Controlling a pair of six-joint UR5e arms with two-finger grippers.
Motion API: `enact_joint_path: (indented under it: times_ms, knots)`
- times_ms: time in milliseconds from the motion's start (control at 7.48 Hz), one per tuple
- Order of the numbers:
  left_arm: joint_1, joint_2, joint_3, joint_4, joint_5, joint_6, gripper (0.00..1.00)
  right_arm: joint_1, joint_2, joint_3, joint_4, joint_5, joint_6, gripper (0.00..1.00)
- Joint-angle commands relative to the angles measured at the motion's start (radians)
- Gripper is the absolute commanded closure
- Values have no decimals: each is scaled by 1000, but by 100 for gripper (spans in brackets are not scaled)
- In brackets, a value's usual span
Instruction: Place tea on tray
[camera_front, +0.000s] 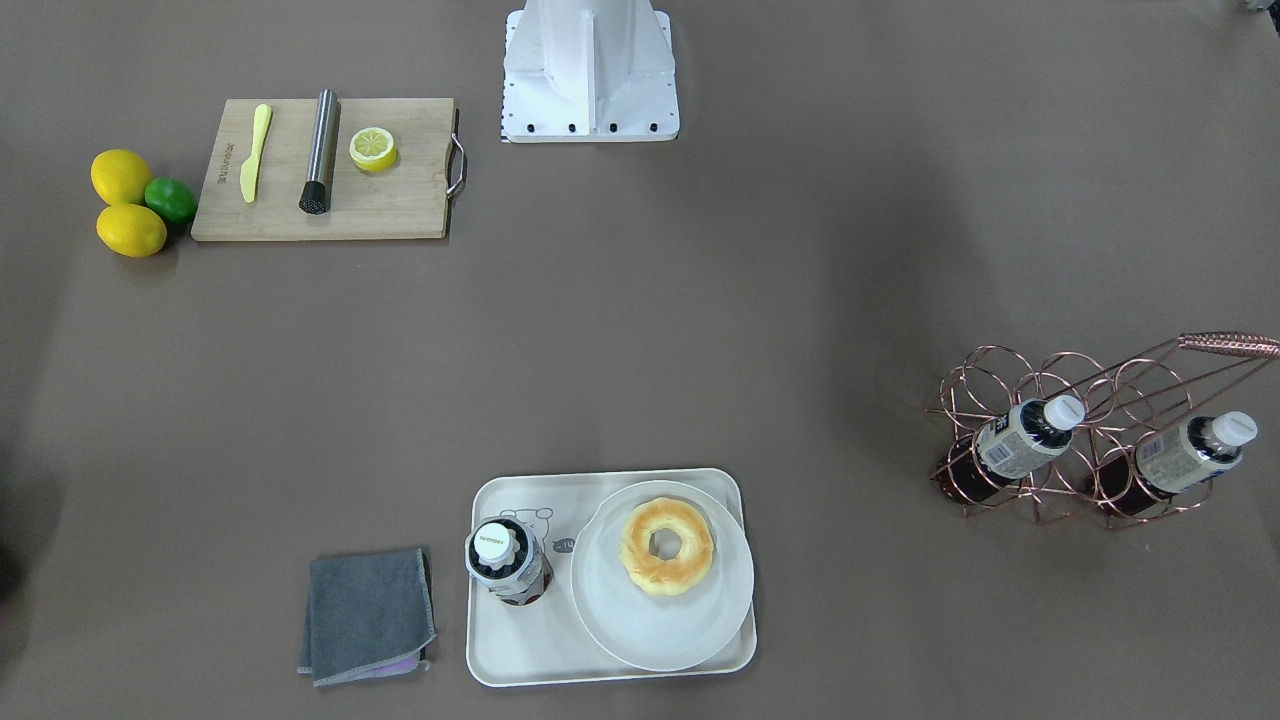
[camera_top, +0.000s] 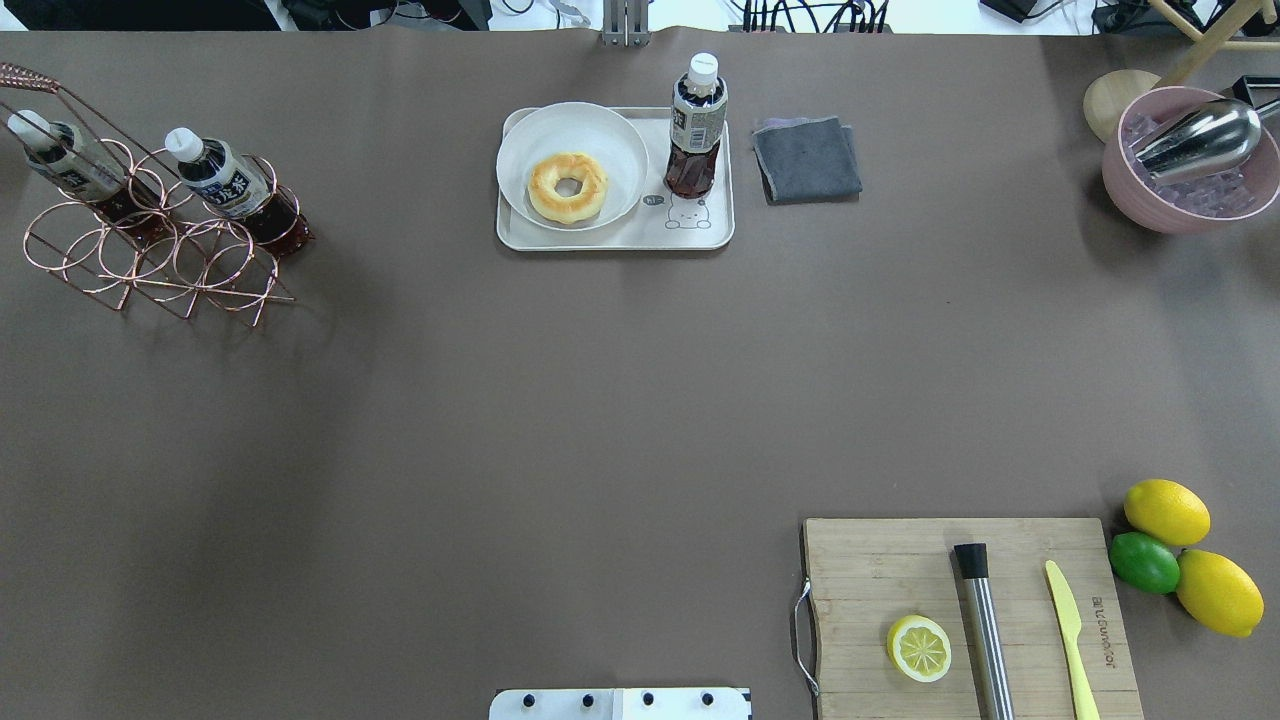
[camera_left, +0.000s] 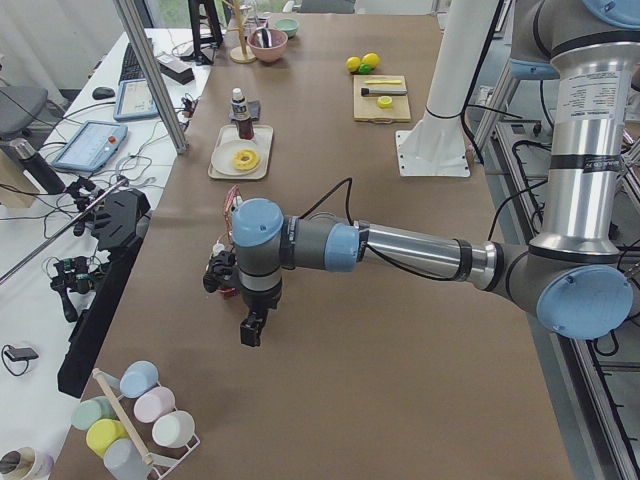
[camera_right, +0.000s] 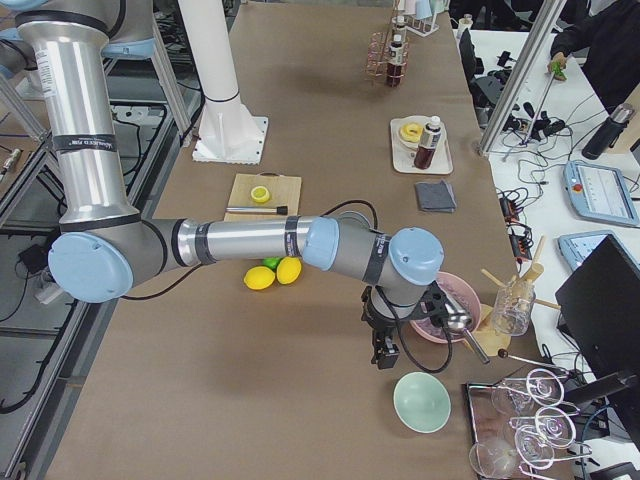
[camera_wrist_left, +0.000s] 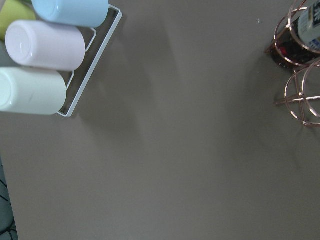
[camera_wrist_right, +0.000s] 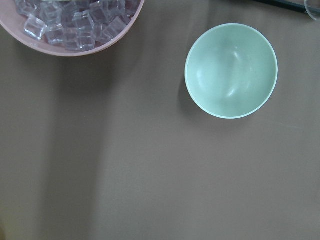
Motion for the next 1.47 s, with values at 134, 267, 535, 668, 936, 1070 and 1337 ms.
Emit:
enact_joint_path:
  times_ms: [134,267,535,668,936,1070,1337]
  knots:
    - [-88,88,5,6,0,51,2,4,8,7,1,12,57,0]
    - [-88,89,6,7,0,51,2,4,8,9,1,12,57,0]
    - [-88,91,8,3,0,51,2,4,11,11,1,12,64,0]
    - [-88,91,8,3,0,51,2,2,10,12,1,18,66,0]
    - [-88,89,10,2,0,49,2,2,10,12,1,49,64,0]
    - [-88,89,14,0,0,49,2,2,10,12,1,55,64,0]
    - [-88,88,13,0,0,49,2,4,10,12,1,55,63,0]
